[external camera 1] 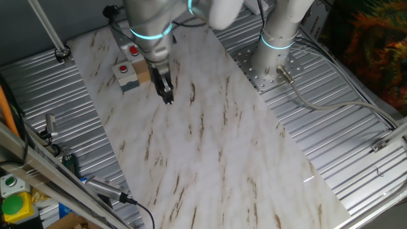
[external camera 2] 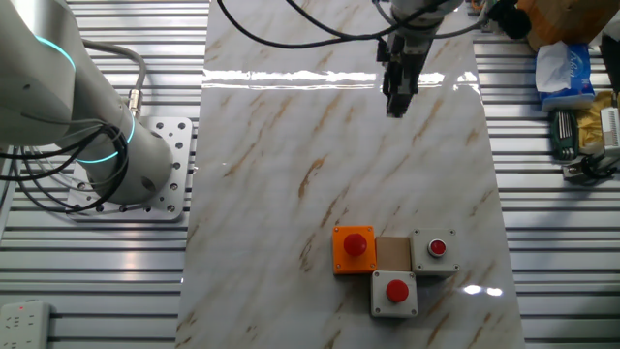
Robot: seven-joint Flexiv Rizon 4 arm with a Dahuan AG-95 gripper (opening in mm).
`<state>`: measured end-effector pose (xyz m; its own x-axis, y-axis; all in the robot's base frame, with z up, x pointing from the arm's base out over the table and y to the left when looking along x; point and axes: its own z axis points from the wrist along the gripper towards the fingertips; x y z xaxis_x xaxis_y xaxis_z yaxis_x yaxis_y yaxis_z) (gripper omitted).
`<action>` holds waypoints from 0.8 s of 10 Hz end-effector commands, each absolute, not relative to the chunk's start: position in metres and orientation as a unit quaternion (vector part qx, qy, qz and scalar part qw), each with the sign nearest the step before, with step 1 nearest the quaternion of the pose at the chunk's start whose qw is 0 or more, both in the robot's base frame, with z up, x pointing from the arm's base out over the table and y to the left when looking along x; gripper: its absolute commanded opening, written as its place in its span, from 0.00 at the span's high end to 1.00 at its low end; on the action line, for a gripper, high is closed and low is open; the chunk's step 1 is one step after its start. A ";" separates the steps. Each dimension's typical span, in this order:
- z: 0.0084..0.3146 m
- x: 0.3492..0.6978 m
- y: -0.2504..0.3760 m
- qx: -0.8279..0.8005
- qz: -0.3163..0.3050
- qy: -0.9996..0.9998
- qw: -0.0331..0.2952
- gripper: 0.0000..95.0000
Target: Approach and touch the side of the small block
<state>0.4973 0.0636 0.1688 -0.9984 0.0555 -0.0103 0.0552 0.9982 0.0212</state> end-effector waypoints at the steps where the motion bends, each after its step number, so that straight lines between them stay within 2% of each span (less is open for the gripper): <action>1: 0.169 0.497 0.068 0.030 0.017 0.999 0.003 1.00; 8: 0.169 0.497 0.068 0.027 0.019 0.999 0.003 1.00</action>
<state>0.4966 0.0683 0.1688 -0.9985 0.0542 -0.0059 0.0539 0.9978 0.0387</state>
